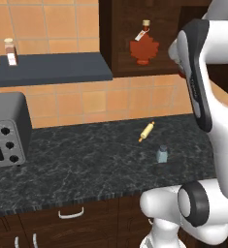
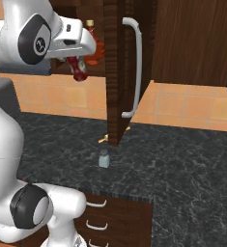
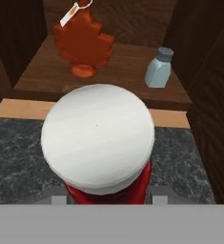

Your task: Put the shaker and condiment bottle from the counter next to their counterparts in the cabinet.

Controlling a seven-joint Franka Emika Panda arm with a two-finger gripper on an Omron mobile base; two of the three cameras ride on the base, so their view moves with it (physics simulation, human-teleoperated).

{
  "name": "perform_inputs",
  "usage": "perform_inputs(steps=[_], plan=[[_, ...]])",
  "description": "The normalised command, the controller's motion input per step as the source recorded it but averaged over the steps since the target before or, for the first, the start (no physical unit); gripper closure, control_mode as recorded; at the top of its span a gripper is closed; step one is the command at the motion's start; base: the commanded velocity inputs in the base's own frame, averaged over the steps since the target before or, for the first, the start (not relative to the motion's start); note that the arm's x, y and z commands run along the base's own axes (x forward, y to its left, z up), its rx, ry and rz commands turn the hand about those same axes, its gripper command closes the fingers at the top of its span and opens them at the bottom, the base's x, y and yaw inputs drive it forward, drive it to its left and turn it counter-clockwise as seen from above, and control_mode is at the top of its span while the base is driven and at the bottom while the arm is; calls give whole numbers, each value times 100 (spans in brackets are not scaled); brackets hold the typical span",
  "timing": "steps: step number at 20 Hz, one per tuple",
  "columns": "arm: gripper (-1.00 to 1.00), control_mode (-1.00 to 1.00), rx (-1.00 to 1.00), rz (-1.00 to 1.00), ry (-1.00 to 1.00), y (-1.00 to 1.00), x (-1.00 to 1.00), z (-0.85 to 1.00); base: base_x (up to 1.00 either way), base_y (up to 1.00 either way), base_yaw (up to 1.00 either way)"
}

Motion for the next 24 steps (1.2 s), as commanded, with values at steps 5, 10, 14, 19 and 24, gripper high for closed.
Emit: perform_inputs(steps=[5,10,14,19,24], plan=[[100,-100,5,3,2,18,3,-4,0,0,0],[100,-100,2,0,0,20,23,0,0,0,0],[100,-100,0,0,0,28,28,-2,0,0,0],[100,-100,0,7,0,17,9,-5,0,0,0],[100,-100,0,6,0,3,33,-1,0,0,0]])
